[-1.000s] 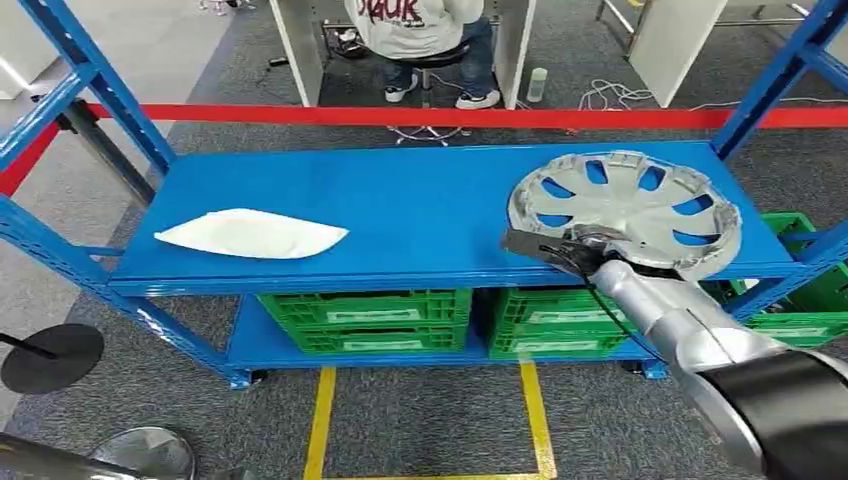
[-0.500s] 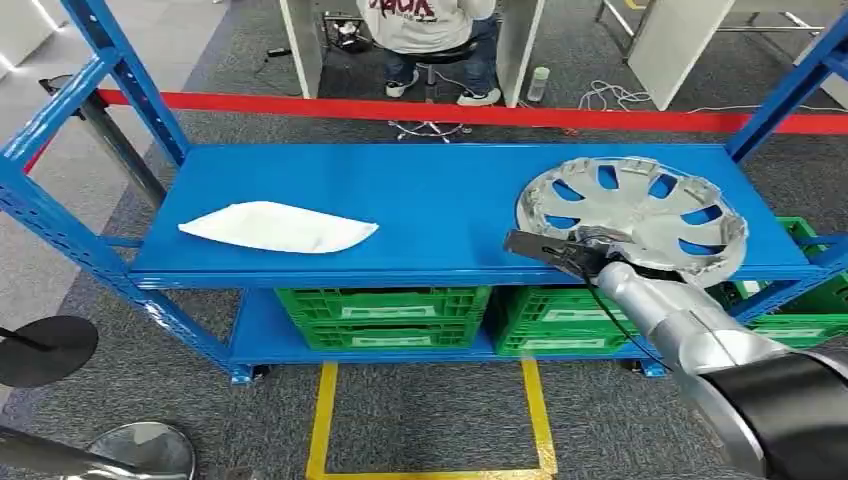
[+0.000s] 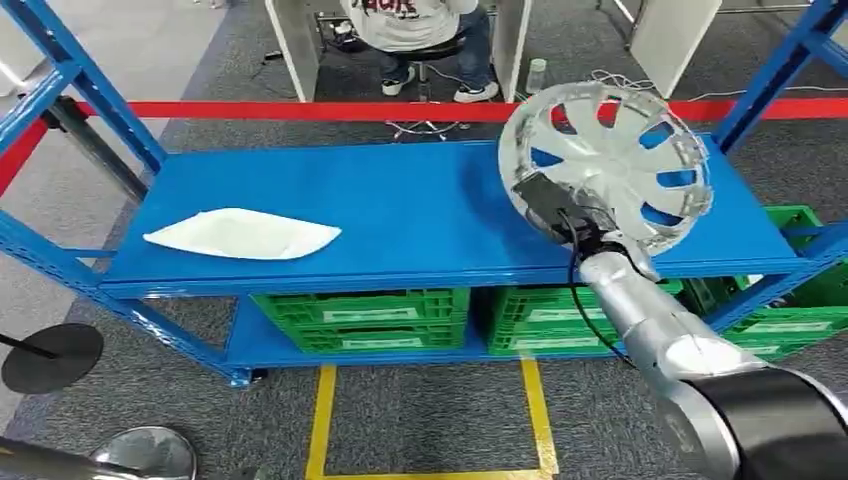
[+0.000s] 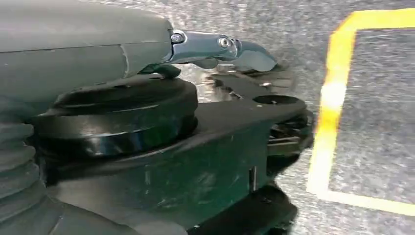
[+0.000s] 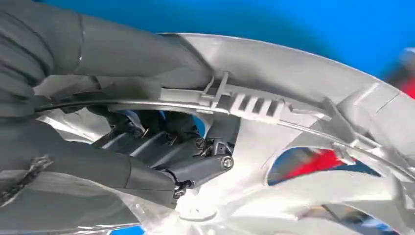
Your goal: Take the parts from the cabinet and place them on the table.
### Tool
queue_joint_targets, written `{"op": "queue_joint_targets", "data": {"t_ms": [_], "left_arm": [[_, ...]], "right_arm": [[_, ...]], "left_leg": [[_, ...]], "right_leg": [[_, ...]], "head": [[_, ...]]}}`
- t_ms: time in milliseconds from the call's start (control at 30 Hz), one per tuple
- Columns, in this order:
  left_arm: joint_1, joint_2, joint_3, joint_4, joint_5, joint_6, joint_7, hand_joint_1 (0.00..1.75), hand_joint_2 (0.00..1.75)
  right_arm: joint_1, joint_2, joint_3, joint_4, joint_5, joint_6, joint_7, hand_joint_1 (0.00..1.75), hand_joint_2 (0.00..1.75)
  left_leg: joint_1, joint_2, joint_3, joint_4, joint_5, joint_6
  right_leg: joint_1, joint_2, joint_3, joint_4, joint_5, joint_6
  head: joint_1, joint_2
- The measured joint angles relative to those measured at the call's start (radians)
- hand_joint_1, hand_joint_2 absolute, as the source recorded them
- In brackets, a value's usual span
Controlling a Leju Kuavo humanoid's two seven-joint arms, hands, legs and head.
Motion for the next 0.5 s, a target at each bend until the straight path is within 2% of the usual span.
{"op": "queue_joint_targets", "data": {"t_ms": [33, 67, 100, 167, 200, 233, 267, 333, 367, 400, 433, 500], "left_arm": [[0.000, 0.000, 0.000, 0.000, 0.002, 0.002, -0.002, 0.00, 1.75], [0.000, 0.000, 0.000, 0.000, 0.003, 0.004, -0.004, 0.00, 1.75], [0.001, -0.001, 0.000, 0.000, 0.005, 0.005, -0.005, 0.00, 1.75], [0.003, -0.001, 0.001, 0.000, 0.006, 0.007, -0.006, 0.00, 1.75], [0.005, -0.001, 0.001, 0.000, 0.007, 0.008, -0.006, 0.00, 1.75], [0.006, -0.002, 0.001, 0.000, 0.007, 0.010, -0.007, 0.00, 1.75], [0.006, -0.003, 0.001, 0.000, 0.006, 0.015, -0.007, 0.00, 1.75], [0.009, -0.006, 0.002, 0.000, 0.001, 0.021, -0.007, 0.00, 1.75], [0.011, -0.011, 0.002, 0.000, -0.004, 0.021, -0.008, 0.00, 1.75], [0.011, -0.013, 0.002, 0.000, -0.005, 0.022, -0.010, 0.00, 1.75], [0.012, -0.013, 0.002, 0.000, -0.006, 0.022, -0.011, 0.00, 1.75], [0.013, -0.013, 0.003, 0.000, -0.005, 0.021, -0.013, 0.00, 1.75]], "right_arm": [[0.023, 0.008, -0.005, -0.036, -0.017, -0.011, -0.005, 1.75, 1.75], [0.042, 0.016, -0.009, -0.073, -0.035, -0.022, -0.009, 1.75, 1.75], [0.059, 0.021, -0.010, -0.104, -0.048, -0.027, -0.013, 1.75, 1.75], [0.082, 0.033, -0.016, -0.161, -0.063, -0.034, -0.016, 1.75, 1.75], [0.095, 0.039, -0.019, -0.191, -0.071, -0.048, -0.013, 1.75, 1.75], [0.104, 0.042, -0.023, -0.220, -0.084, -0.075, -0.015, 1.75, 1.75], [0.126, 0.045, -0.024, -0.256, -0.103, -0.111, -0.026, 1.75, 1.75], [0.190, 0.051, -0.026, -0.368, -0.146, -0.201, -0.055, 1.75, 1.75], [0.218, 0.052, -0.026, -0.437, -0.162, -0.213, -0.053, 1.75, 1.75], [0.243, 0.052, -0.024, -0.486, -0.174, -0.204, -0.045, 1.75, 1.75], [0.255, 0.050, -0.022, -0.532, -0.192, -0.168, -0.031, 1.75, 1.75], [0.269, 0.033, -0.013, -0.598, -0.228, -0.076, -0.008, 1.75, 1.75]], "left_leg": [[0.000, 0.000, -0.030, 0.057, -0.014, 0.000], [0.000, 0.000, -0.037, 0.063, 0.000, 0.001], [0.000, 0.000, -0.025, 0.030, 0.034, 0.004], [-0.002, 0.000, 0.039, -0.127, 0.136, 0.017], [-0.006, 0.000, 0.069, -0.211, 0.175, 0.028], [-0.009, 0.000, 0.078, -0.228, 0.166, 0.032], [-0.010, 0.000, 0.084, -0.244, 0.156, 0.035], [-0.011, -0.007, 0.078, -0.243, 0.156, 0.037], [-0.006, -0.007, 0.084, -0.257, 0.161, 0.044], [-0.002, -0.007, 0.090, -0.263, 0.165, 0.047], [-0.001, -0.005, 0.090, -0.265, 0.165, 0.052], [-0.002, 0.000, 0.089, -0.264, 0.163, 0.055]], "right_leg": [[0.002, 0.000, 0.002, 0.000, -0.002, -0.002], [0.003, 0.000, 0.005, 0.000, -0.003, -0.003], [0.005, 0.003, 0.008, 0.000, -0.006, -0.002], [0.007, 0.007, 0.016, 0.001, -0.009, 0.000], [0.007, 0.007, 0.017, -0.001, -0.011, 0.002], [0.015, 0.008, 0.014, 0.004, -0.014, 0.007], [0.014, 0.006, 0.009, 0.004, -0.012, 0.011], [0.012, -0.002, 0.010, -0.003, -0.010, 0.021], [0.016, -0.002, 0.011, -0.003, -0.014, 0.028], [0.012, -0.001, -0.002, 0.011, -0.030, 0.031], [0.012, 0.000, -0.025, 0.058, -0.060, 0.034], [0.009, 0.000, -0.105, 0.221, -0.132, 0.042]], "head": [[-0.001, 0.000], [0.000, 0.000], [-0.001, 0.000], [0.000, 0.000], [0.000, 0.000], [0.001, 0.000], [-0.001, 0.000], [0.000, 0.000], [0.000, 0.000], [0.002, 0.000], [0.007, 0.000], [0.007, 0.000]]}}
